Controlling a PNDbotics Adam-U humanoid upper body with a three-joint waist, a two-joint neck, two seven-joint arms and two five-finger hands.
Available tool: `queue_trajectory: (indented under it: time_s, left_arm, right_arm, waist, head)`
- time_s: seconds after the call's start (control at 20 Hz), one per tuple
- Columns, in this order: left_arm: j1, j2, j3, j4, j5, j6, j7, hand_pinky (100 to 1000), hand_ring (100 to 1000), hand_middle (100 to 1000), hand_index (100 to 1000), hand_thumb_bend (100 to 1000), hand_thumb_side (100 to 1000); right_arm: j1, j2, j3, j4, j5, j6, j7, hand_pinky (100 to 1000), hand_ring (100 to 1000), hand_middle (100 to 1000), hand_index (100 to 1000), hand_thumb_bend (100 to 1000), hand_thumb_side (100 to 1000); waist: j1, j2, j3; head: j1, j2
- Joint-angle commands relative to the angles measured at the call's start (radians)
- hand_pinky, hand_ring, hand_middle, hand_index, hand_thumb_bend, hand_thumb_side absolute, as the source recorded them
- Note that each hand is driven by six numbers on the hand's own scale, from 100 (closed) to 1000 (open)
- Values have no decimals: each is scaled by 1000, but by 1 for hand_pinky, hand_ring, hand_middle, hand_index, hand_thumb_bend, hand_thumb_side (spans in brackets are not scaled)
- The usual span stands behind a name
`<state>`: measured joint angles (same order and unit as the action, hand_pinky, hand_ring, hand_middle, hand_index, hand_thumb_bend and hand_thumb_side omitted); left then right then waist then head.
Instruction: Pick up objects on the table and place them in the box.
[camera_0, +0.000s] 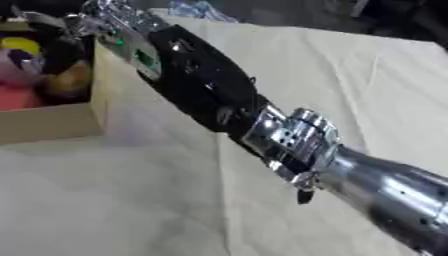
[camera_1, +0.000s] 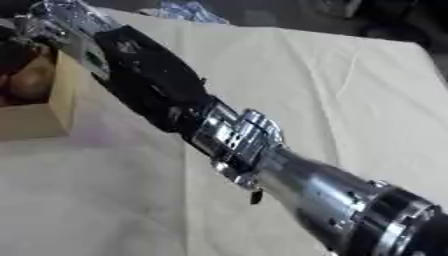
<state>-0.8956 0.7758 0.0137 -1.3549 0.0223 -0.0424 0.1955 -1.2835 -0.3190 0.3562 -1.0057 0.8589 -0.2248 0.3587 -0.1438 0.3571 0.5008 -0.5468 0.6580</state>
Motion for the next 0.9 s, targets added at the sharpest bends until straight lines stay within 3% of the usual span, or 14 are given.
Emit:
queue_trajectory:
  time_s: [0.05,0.25,0.45,0.65,0.9]
  left_arm:
    - [0,50,18,-3,4,0,8,837,805,785,903,598,813]
    - [49,74,28,6,4,0,18,837,805,784,903,596,813]
    - [112,98,45,23,20,0,39,836,805,784,902,593,816]
    - [160,107,57,41,38,-1,58,836,805,785,903,590,819]
    - [191,103,67,70,53,-2,78,835,805,784,903,588,821]
  right_arm:
    - [-16,-71,-16,-64,-61,19,-13,904,891,823,883,100,408]
    - [19,-217,-20,-179,-165,60,-33,904,885,816,876,100,385]
    - [92,-373,-77,-290,-269,142,-78,899,873,802,871,100,410]
    - [200,-500,-158,-356,-389,228,-150,902,880,805,884,100,585]
    - [342,-600,-259,-351,-485,303,-235,898,875,782,871,100,633]
  waist:
    - [23,-35,-10]
    - [31,-58,-59]
    - [37,-79,-113]
    - [45,-95,-165]
    - [58,-110,-206]
  head:
    - [18,8]
    - [66,21]
    - [134,37]
    - [183,47]
    - [218,54]
